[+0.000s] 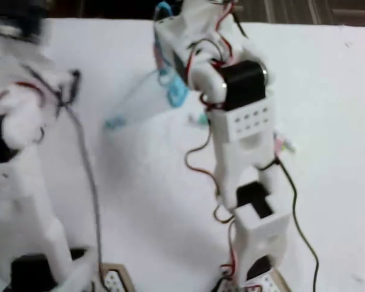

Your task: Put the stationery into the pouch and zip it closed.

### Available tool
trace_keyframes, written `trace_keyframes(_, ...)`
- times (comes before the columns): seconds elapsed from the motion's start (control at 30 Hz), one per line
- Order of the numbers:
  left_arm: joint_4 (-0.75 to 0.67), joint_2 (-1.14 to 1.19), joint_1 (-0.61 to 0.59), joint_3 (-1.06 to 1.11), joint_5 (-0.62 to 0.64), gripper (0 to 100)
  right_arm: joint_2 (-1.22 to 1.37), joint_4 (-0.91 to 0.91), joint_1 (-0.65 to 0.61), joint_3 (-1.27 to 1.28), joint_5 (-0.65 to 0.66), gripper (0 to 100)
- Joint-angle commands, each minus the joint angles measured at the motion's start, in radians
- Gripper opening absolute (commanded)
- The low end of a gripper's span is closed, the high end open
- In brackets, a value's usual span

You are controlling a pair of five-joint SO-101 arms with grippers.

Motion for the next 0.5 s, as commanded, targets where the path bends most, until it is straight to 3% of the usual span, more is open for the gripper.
trace_keyframes(0.0,0.103,0.001,0.137,-0.006,-0.048,19,-0.007,-0.05,0.004,-0.028,-0.008,1.7)
trace_keyframes(0.23,0.115,-0.001,0.131,0.035,0.388,19,-0.007,-0.071,-0.033,-0.026,-0.005,1.7)
trace_keyframes(0.47,0.107,0.001,0.039,0.049,0.516,19,0.054,-0.071,-0.035,-0.028,-0.008,1.7)
